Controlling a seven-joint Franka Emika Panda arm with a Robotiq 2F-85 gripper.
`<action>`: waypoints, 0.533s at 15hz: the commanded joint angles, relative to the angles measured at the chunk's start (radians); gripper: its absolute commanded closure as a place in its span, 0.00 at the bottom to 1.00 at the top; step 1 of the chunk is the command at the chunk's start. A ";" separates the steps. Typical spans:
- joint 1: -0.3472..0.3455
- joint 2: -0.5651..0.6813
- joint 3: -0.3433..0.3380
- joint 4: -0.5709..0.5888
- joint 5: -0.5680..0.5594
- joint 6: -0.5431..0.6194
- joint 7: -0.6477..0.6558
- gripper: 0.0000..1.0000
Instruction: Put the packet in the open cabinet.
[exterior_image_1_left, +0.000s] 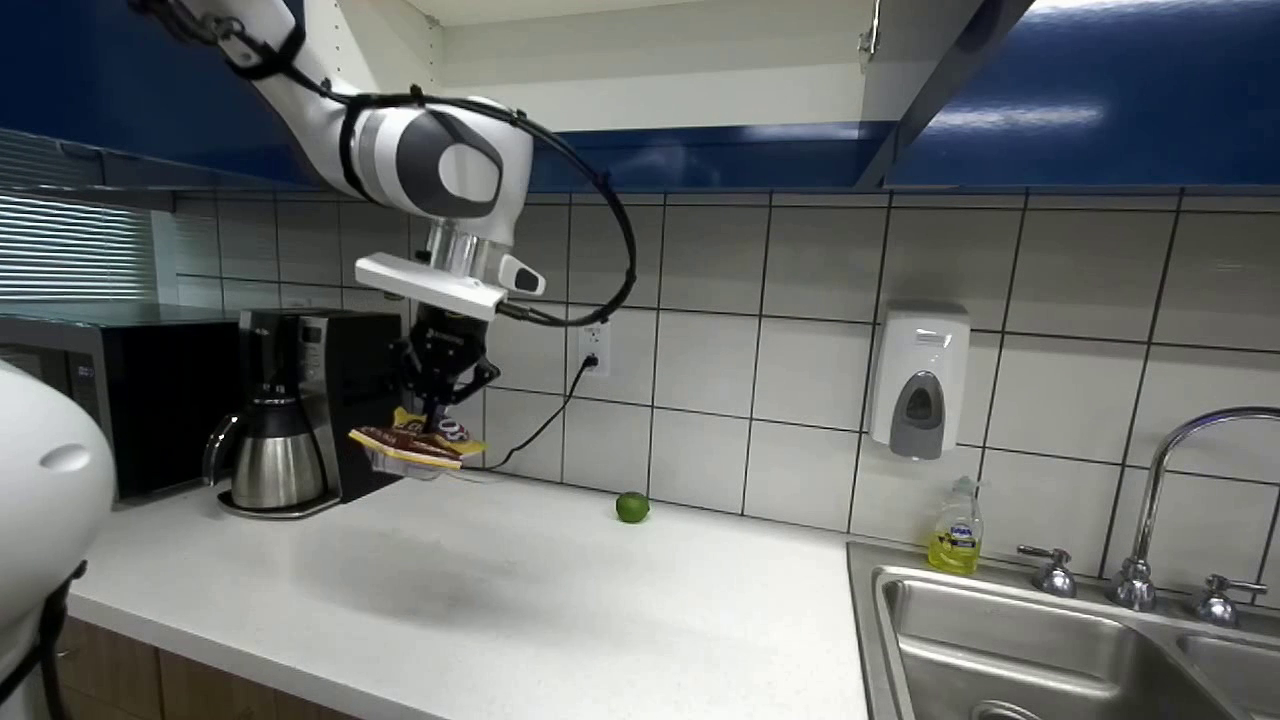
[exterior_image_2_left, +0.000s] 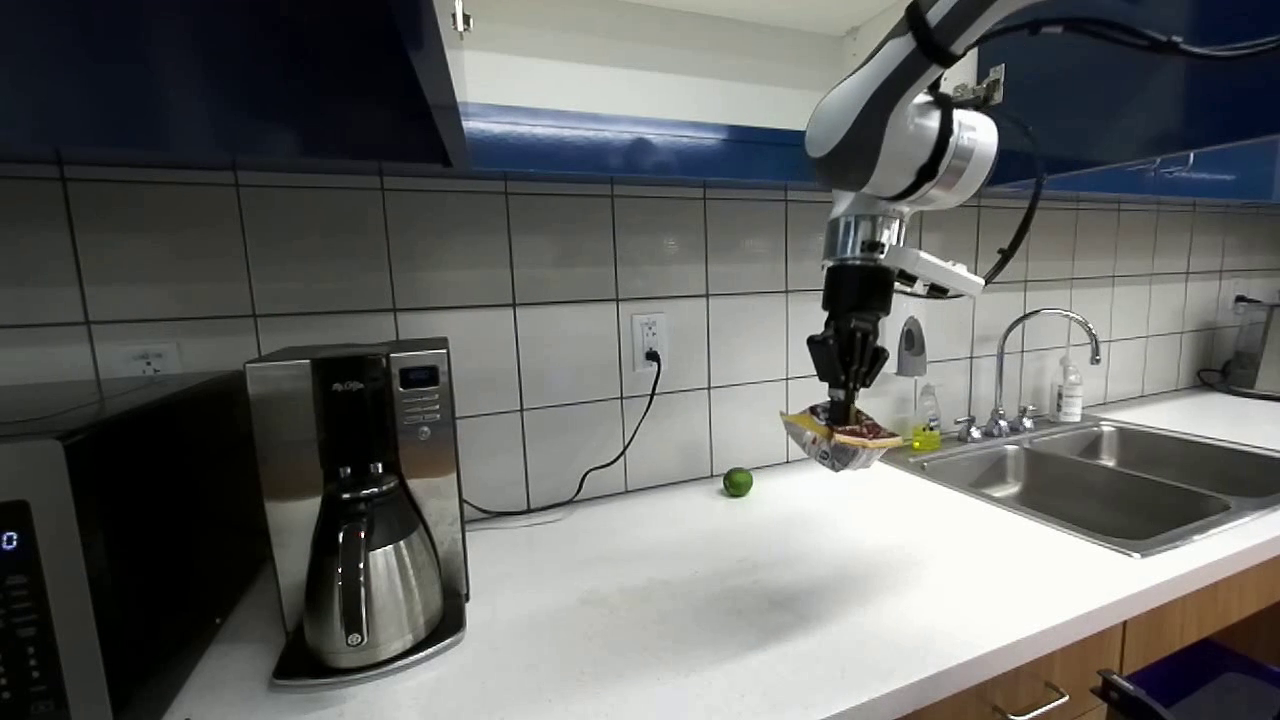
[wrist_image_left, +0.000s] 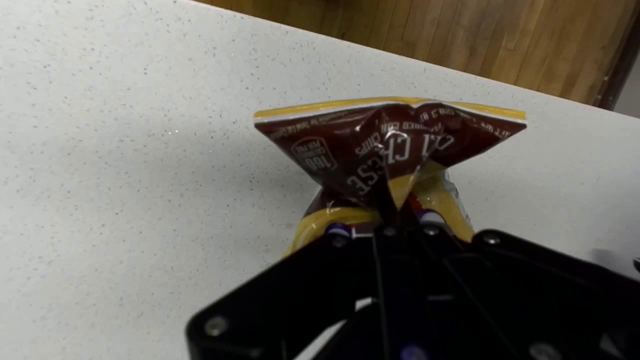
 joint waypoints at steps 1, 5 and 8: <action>0.026 -0.201 -0.041 -0.004 -0.029 -0.106 -0.006 1.00; 0.046 -0.350 -0.053 0.046 -0.060 -0.181 0.014 1.00; 0.060 -0.422 -0.065 0.103 -0.057 -0.209 0.023 1.00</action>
